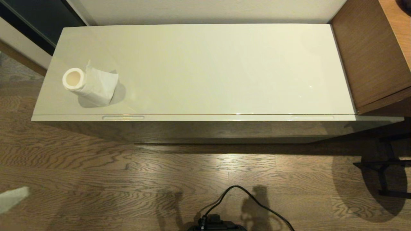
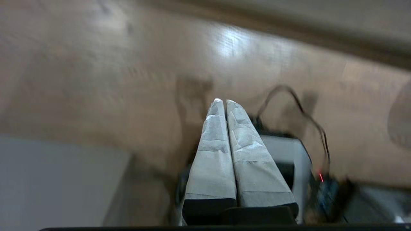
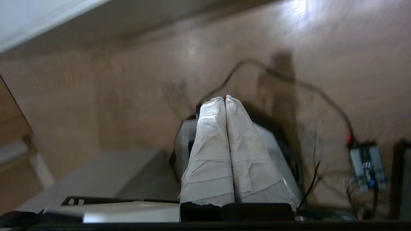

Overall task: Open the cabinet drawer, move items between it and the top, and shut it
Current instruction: Open the drawer

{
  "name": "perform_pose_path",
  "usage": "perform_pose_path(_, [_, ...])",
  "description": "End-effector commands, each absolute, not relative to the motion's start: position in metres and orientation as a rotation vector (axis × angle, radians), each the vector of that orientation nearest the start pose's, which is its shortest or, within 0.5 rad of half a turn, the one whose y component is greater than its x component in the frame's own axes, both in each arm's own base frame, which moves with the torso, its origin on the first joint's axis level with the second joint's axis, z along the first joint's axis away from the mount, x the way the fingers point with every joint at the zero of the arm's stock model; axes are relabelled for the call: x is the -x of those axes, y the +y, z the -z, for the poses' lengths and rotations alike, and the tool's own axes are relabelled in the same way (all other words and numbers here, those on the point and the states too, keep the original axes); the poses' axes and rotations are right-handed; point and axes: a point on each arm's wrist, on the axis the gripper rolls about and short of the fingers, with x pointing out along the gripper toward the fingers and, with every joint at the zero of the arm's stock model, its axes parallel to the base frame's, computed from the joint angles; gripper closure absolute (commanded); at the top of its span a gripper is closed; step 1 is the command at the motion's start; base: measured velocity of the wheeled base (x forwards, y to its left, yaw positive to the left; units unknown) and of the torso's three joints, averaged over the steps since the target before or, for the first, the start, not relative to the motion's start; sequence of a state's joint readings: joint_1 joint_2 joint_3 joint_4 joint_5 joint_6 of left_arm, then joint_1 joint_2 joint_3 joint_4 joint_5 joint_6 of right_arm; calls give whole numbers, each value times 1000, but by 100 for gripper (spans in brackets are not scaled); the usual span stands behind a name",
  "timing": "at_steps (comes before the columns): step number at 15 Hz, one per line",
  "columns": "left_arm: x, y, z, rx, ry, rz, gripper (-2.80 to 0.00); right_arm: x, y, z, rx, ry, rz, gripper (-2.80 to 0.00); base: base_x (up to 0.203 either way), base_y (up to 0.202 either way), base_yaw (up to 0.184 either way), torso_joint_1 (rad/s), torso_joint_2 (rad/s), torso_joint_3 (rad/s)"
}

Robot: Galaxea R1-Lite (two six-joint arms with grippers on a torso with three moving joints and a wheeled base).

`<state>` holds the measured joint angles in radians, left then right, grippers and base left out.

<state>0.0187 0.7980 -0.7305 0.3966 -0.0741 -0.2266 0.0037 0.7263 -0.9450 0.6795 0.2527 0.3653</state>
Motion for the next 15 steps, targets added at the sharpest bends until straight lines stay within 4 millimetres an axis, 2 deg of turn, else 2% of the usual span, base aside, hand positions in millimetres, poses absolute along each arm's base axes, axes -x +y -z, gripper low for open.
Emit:
perform_pose_path(1, [-132,0,-220,261,643,12,0,-92,7,-249,-432,679,-157,0,0,0,0,0,0,0])
perform_pose_path(4, [-190,-1,-219,295,515,54,0,-154,8,-224,-401,715,-167,0,0,0,0,0,0,0])
perform_pose_path(6, [-206,-2,-223,333,474,65,0,-173,9,-218,-384,699,-168,0,0,0,0,0,0,0])
perform_pose_path(8, [-234,-7,-223,358,444,77,0,-199,13,-223,-345,650,-120,0,0,0,0,0,0,0])
perform_pose_path(9, [-241,-9,-226,365,415,89,0,-211,14,-221,-341,611,-89,0,0,0,0,0,0,0])
perform_pose_path(11, [-241,-12,-225,370,422,102,0,-236,19,-218,-366,544,9,0,0,0,0,0,0,0])
perform_pose_path(15, [-243,-18,-222,370,439,119,0,-252,45,-227,-320,460,125,0,0,0,0,0,0,0])
